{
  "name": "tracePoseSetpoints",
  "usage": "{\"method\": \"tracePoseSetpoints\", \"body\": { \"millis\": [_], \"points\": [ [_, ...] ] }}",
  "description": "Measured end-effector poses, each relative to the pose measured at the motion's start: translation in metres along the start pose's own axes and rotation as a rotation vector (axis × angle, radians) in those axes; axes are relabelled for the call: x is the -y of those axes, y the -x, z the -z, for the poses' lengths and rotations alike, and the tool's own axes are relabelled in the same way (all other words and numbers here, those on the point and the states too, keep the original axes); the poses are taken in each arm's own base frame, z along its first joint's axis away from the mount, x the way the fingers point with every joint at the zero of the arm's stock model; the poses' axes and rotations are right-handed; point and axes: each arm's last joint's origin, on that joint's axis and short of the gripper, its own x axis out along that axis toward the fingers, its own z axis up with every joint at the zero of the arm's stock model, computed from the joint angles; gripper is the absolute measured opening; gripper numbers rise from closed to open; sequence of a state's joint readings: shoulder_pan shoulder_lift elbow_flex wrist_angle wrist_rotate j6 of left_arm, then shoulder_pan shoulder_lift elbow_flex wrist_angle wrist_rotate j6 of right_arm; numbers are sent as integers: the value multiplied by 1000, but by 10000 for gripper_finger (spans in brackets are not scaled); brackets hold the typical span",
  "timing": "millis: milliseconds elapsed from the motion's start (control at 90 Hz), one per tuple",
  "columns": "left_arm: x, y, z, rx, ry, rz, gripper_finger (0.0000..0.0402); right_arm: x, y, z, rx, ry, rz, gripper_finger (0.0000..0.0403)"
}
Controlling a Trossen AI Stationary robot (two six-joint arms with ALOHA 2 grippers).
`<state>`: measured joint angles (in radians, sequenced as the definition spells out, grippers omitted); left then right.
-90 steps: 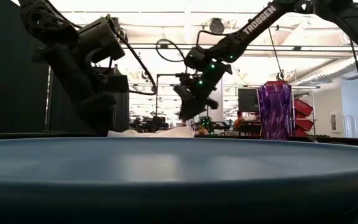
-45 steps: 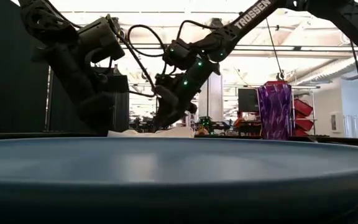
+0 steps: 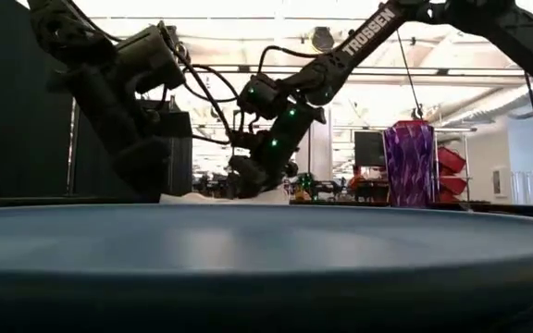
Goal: Set table place
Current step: Fold the white napkin
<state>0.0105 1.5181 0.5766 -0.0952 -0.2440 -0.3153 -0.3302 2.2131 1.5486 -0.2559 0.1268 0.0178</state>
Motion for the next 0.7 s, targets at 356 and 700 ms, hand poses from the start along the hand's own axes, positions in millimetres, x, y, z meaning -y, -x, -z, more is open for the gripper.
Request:
{"method": "tracePoseSetpoints", "body": {
  "millis": [356,700],
  "points": [
    [0,0,0,0,-7,0,102,17,18,-12,41,-19,17,1],
    [0,0,0,1,-30,0,102,79,47,-25,115,-180,72,0]
  ]
}}
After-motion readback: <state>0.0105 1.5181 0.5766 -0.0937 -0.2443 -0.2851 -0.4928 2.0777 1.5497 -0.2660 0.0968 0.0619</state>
